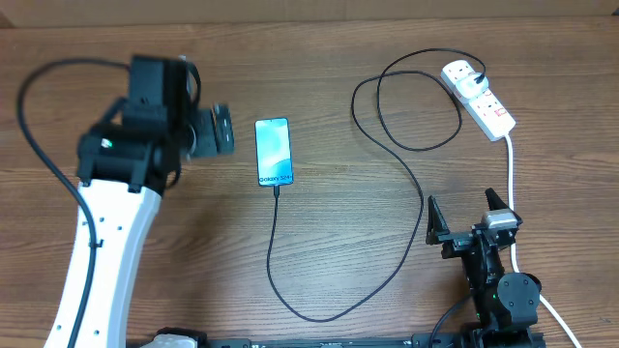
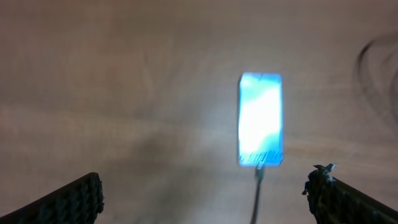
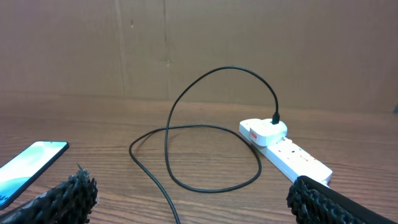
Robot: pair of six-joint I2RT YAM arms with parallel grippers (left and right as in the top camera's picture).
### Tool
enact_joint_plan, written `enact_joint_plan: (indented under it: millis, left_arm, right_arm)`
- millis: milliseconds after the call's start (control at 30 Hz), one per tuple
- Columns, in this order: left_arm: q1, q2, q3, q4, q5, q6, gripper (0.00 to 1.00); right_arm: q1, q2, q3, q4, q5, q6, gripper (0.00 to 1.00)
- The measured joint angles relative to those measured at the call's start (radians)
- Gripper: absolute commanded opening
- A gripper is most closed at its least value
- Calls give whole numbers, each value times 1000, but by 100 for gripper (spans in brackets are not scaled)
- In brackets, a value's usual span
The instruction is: Plug charger to phone and switch on socket
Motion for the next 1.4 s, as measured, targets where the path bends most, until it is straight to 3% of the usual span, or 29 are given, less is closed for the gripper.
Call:
enact_joint_plan:
  millis: [200, 667, 1033, 1400]
  left_arm:
    - [2, -108, -172, -1, 5, 0, 100]
    - [112, -582, -513, 82, 117, 3, 99]
    - [113, -669, -678, 178, 193, 7, 100]
    - [113, -929, -840, 323, 238, 7, 100]
  right_arm:
    - [0, 0, 0, 0, 0, 0, 100]
    - [0, 0, 0, 0, 0, 0, 100]
    - [0, 0, 0, 0, 0, -3, 100]
    - [0, 0, 0, 0, 0, -3, 100]
